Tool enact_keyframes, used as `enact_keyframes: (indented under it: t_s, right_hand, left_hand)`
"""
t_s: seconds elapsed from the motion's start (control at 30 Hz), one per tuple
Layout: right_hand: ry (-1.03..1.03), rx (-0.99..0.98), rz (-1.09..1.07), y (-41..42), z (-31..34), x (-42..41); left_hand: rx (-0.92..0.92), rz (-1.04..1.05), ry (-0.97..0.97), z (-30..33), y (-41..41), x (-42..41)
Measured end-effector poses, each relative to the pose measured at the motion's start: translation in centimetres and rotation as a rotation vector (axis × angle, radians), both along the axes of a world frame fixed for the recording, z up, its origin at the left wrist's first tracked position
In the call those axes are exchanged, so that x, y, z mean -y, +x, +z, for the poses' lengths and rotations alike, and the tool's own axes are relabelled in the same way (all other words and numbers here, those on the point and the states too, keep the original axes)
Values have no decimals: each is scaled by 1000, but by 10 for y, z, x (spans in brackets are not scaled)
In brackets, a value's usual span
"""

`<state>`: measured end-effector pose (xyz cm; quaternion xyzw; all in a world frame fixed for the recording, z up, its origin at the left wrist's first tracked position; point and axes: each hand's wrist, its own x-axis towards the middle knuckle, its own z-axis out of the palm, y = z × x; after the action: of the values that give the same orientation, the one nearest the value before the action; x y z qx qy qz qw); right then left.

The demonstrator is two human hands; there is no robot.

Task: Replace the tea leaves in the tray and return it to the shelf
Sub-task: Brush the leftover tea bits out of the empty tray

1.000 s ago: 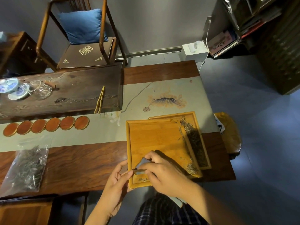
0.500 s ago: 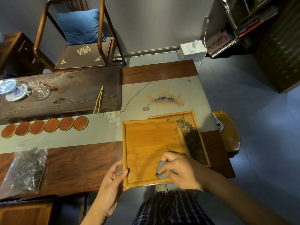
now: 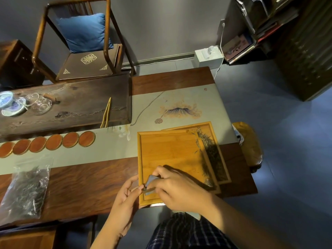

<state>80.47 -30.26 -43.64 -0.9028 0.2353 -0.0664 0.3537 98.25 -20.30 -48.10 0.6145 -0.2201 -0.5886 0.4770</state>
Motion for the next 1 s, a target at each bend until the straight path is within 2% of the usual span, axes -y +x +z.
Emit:
enact_keyframes:
  t_s: [0.33,0.57,0.7,0.87,1.0]
  right_hand:
    - [74,-109,-4,-67,-14,12]
    - [-93,-290,0,-108,-30,31]
    - [-160,-303,-3,-105,-36,53]
    - [-184,-256,-138,-96,-34,83]
    - [9,-118,-243,-101,-21,77]
  left_hand:
    - [6,11,29,-3,4,-3]
    - [46,-8,59,-3,21,-4]
    - [48,-33,58,-2,21,0]
    - [28,-24,45,-3,19,0]
    - [36,-32,24,-3,20,0]
